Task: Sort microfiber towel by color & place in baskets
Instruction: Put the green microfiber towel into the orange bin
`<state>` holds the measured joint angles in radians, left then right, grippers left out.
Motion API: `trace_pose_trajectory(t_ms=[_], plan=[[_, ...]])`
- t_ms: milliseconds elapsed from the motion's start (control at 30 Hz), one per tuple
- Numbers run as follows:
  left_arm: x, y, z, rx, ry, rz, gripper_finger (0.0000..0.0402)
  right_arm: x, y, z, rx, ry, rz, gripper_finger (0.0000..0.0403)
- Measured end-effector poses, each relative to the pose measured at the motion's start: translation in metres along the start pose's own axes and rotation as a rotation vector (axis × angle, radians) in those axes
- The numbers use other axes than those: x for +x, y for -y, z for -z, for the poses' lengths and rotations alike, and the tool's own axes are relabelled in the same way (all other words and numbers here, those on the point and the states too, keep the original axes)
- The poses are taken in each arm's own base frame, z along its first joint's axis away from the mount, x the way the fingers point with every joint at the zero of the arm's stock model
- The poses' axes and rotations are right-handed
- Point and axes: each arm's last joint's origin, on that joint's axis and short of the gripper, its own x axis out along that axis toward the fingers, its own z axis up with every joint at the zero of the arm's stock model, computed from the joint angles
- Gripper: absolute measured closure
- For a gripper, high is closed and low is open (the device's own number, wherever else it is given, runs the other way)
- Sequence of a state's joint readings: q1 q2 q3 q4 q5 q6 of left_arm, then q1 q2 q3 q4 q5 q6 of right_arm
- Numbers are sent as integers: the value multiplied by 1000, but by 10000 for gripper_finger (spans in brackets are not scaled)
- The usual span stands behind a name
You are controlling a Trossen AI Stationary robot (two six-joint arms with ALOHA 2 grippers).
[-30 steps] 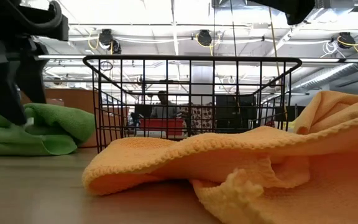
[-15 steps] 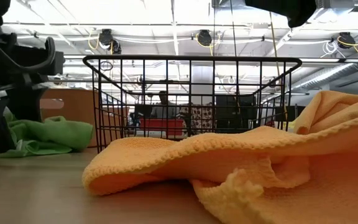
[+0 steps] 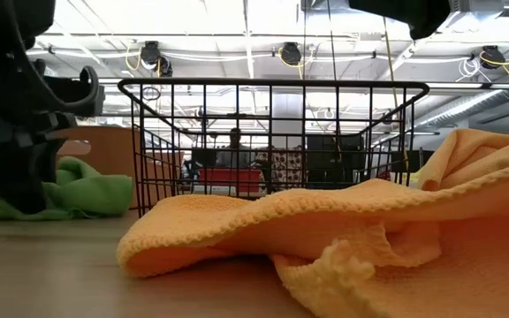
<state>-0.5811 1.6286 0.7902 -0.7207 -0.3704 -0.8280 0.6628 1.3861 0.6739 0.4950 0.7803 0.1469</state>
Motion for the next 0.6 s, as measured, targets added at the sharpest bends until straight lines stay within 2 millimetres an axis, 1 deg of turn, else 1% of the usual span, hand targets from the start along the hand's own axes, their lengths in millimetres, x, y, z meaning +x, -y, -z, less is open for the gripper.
trace_pose_trajectory(t_ms=[67,100,133,233,300,433,600], plan=[[0,1,-2,-8,22,7,363,0,0,0,2,0,0,101],[0,2,-2,-12,29,8,378,0,0,0,1,0,0,101],[0,2,-2,-18,32,6,383,0,0,0,2,0,0,101],[-3,2,-1,-45,37,8,375,0,0,0,2,-1,0,101],[-11,3,0,-62,36,11,375,0,0,0,9,-4,0,101],[-38,3,-2,-101,101,33,386,0,0,2,9,-17,-1,101],[-70,2,-4,-131,216,90,387,0,0,3,19,-21,-2,101]])
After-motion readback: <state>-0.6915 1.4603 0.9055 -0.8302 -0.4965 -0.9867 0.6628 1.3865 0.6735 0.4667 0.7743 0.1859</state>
